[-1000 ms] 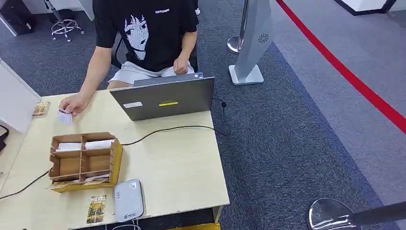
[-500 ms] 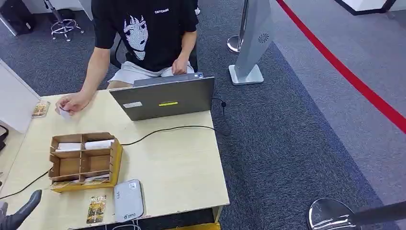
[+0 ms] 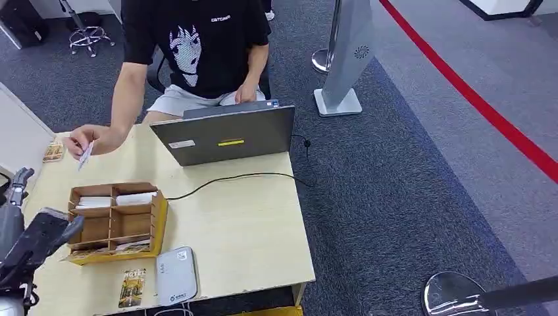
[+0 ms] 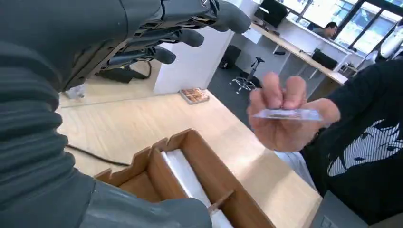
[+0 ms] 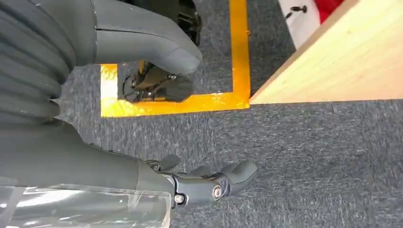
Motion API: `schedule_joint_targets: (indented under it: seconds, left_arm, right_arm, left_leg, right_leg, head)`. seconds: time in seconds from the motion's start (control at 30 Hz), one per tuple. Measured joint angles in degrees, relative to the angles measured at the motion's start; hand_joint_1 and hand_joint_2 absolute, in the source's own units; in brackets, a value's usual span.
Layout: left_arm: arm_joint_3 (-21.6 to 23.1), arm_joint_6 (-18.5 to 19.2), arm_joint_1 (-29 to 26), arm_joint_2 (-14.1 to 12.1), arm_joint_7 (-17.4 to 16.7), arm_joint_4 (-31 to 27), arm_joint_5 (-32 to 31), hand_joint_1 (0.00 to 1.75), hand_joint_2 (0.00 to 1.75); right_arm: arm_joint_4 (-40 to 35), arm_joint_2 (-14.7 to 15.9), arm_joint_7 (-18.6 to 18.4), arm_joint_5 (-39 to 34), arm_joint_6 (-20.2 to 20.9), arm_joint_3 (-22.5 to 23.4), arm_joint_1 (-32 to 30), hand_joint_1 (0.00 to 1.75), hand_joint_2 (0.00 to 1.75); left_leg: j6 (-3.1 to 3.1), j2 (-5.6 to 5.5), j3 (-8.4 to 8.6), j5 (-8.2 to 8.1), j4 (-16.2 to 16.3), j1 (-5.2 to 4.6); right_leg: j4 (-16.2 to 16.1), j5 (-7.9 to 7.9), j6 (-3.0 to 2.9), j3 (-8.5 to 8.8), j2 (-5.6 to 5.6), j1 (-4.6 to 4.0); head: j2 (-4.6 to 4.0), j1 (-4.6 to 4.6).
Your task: Pass the card to the sensor for recognition and then transmit it.
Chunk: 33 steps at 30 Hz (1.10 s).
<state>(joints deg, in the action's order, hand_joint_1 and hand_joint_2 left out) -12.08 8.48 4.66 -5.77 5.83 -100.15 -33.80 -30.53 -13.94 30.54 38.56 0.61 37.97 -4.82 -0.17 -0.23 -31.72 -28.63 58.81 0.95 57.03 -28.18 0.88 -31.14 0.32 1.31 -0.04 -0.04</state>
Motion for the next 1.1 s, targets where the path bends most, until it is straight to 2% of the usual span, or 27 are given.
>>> schedule_joint_targets:
  seconds: [0.17,0.23,0.27,0.5,0.67,0.87,1.1]
  left_arm:
    - [5.0,-0.4,4.7,-2.5,-4.1,2.3,-5.6,0.00,1.75]
    - [7.2,-0.7,6.5,-3.7,-5.7,3.1,-7.8,0.07,1.75]
    - [8.2,-0.7,7.5,-4.3,-6.6,3.6,-9.0,1.75,1.75]
    - [13.7,-1.0,11.8,-8.2,-11.9,5.7,-15.8,1.75,1.75]
    - [15.4,-1.8,12.9,-9.6,-13.6,5.9,-17.8,1.75,1.75]
    - [15.9,-5.1,12.6,-9.9,-12.7,4.8,-17.8,1.75,1.75]
    - [16.0,-10.6,7.7,-8.4,-8.4,-2.4,-17.8,1.75,1.75]
  right_arm:
    - [1.1,-0.3,0.6,3.6,-1.6,0.4,0.8,0.00,1.75]
    - [1.3,-0.5,0.7,5.0,-2.2,0.4,0.9,0.00,1.75]
    - [1.3,-0.7,0.8,5.6,-2.2,0.5,0.9,0.00,1.75]
    - [-2.5,-2.8,-0.1,9.2,-0.6,0.5,-0.4,0.00,1.75]
    - [-5.7,-4.1,-1.7,10.1,1.2,0.5,-1.6,0.00,1.75]
    - [-7.8,-4.5,-3.8,7.9,1.1,0.3,-2.0,0.00,1.75]
    - [-12.8,-4.8,-8.3,-0.2,0.8,-5.0,-5.3,0.00,1.75]
  left_leg:
    - [-0.02,0.02,-0.01,0.02,0.0,0.00]
    - [-0.02,0.01,-0.01,0.02,0.0,0.00]
    - [-0.02,0.01,-0.01,0.02,0.0,0.00]
    - [-0.03,0.03,-0.02,0.02,0.0,0.01]
    - [-0.03,0.05,-0.04,0.02,0.0,0.01]
    - [-0.03,0.03,-0.06,0.02,0.0,0.01]
    - [-0.01,0.04,-0.07,0.00,0.0,0.00]
  right_leg:
    - [0.0,0.03,-0.03,-0.02,0.02,0.00]
    - [0.0,0.03,-0.03,-0.02,0.02,0.00]
    - [0.0,0.03,-0.03,-0.02,0.02,0.00]
    - [0.0,0.03,-0.04,-0.03,0.05,-0.01]
    - [0.0,0.03,-0.04,-0.06,0.06,-0.01]
    - [0.0,0.03,-0.03,-0.04,0.05,0.00]
    - [0.0,0.02,-0.04,-0.05,0.06,0.00]
  head:
    - [0.00,0.00]
    - [-0.02,0.00]
    - [0.00,0.02]
    - [0.00,0.00]
    - [-0.02,0.00]
    - [0.00,0.02]
    - [0.00,0.04]
